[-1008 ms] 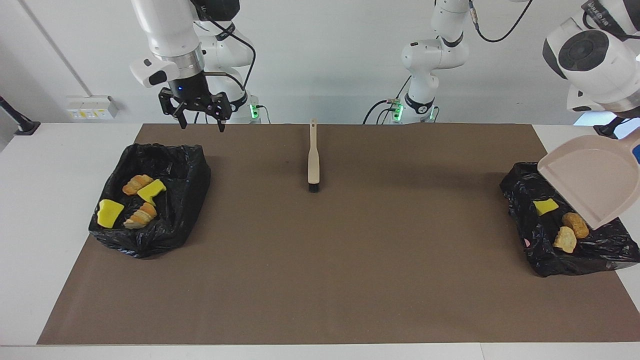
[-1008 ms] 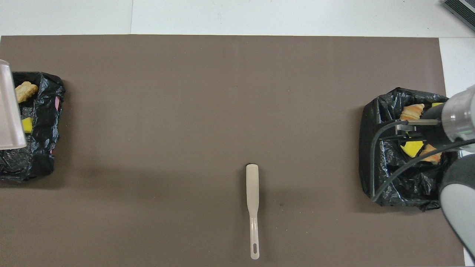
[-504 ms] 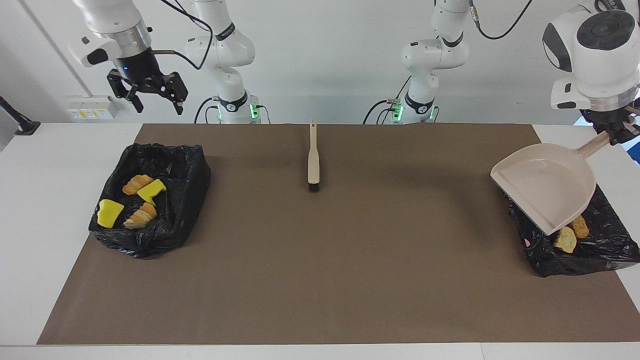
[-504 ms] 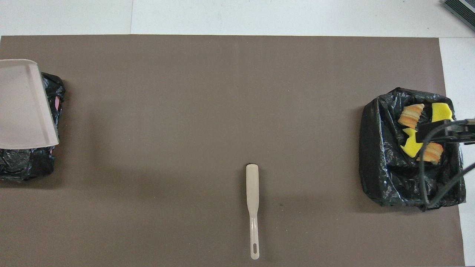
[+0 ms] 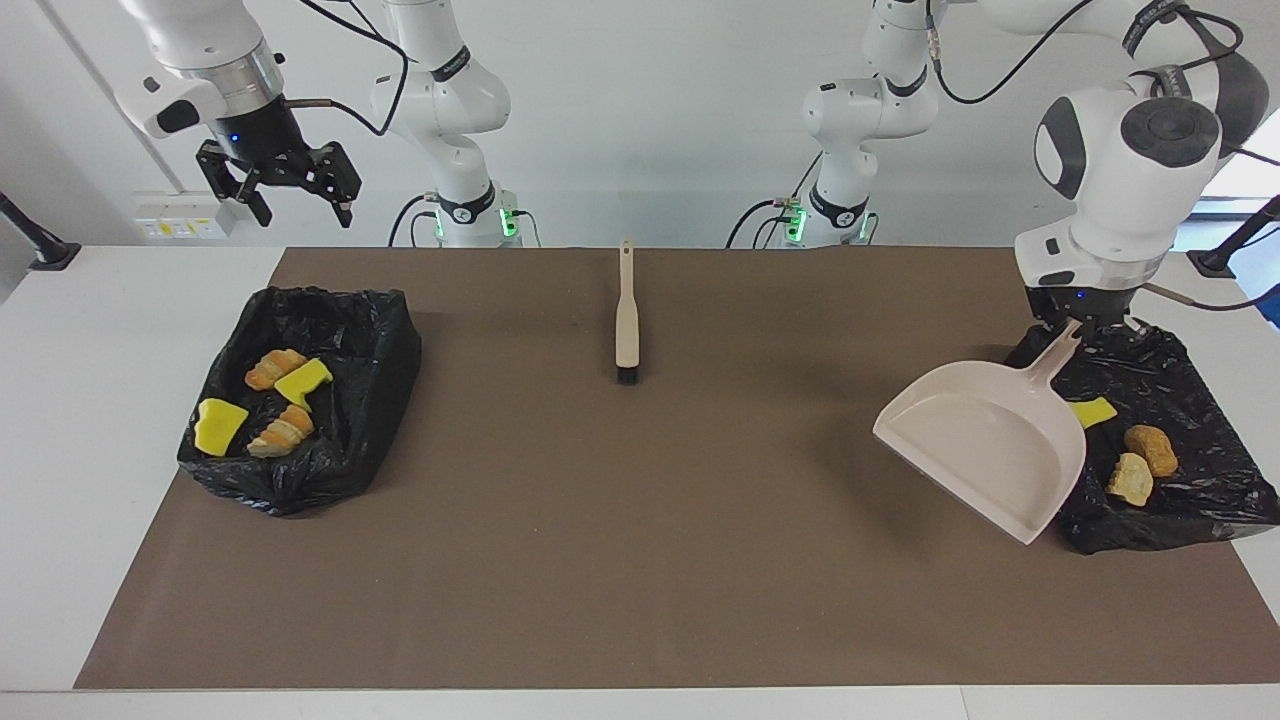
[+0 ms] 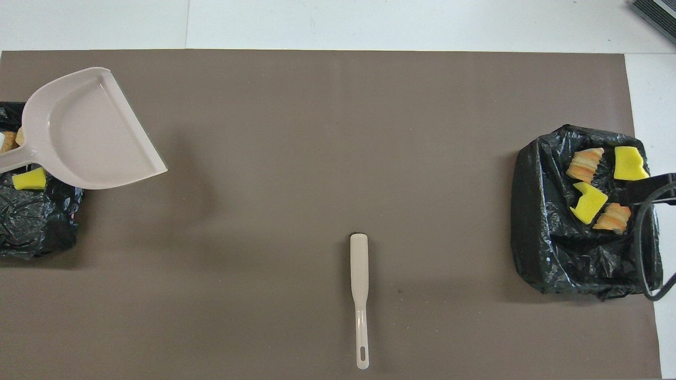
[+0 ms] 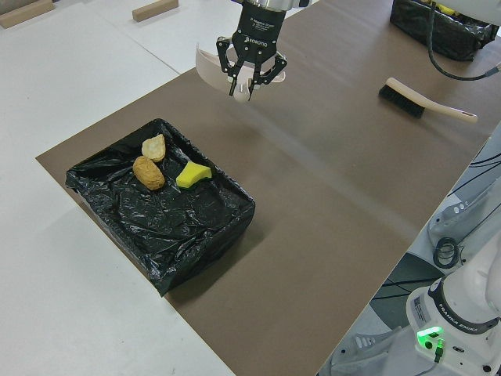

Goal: Sweep and dump trash in bin
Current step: 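Bring the empty dustpan back toward the table center with the left gripper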

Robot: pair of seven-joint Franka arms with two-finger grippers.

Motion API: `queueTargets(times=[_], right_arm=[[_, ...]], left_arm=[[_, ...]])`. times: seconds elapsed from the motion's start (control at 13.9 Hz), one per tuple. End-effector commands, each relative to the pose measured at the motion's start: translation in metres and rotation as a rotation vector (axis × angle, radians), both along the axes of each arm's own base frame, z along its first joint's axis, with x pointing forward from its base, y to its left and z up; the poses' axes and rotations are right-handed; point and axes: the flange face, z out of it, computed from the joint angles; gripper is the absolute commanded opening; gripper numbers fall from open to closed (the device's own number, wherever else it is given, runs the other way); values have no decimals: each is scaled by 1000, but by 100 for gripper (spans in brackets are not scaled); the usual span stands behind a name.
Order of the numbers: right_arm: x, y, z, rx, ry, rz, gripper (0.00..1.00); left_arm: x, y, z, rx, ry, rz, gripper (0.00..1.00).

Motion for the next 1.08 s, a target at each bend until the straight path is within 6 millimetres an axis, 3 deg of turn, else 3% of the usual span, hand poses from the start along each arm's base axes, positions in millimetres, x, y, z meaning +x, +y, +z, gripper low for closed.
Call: queueTargets(times=[0.0,0.07,0.29,0.65,0.86,1.01], right_arm=[[-8,-1,-1,5,12,26,100],[-10,-3,-6,6,19,23,100],[-15,-4,-9,7,26,26,100],[-12,-5,-7,6,4,28,100],[-12,-4,-7,6,1,30,100],[-12,-4,-7,6,0,31,100]], left_arm=[[0,-38,-16,-47,-36,117,0],[0,-57,-22,-74,-48,169,0],[-14,-145,-55,-91,-63,318,0],[-44,-273,-65,-252,-120,544,0],[-67,-360,-69,-357,-113,695,0],[-69,-393,-74,-406,-70,757,0]])
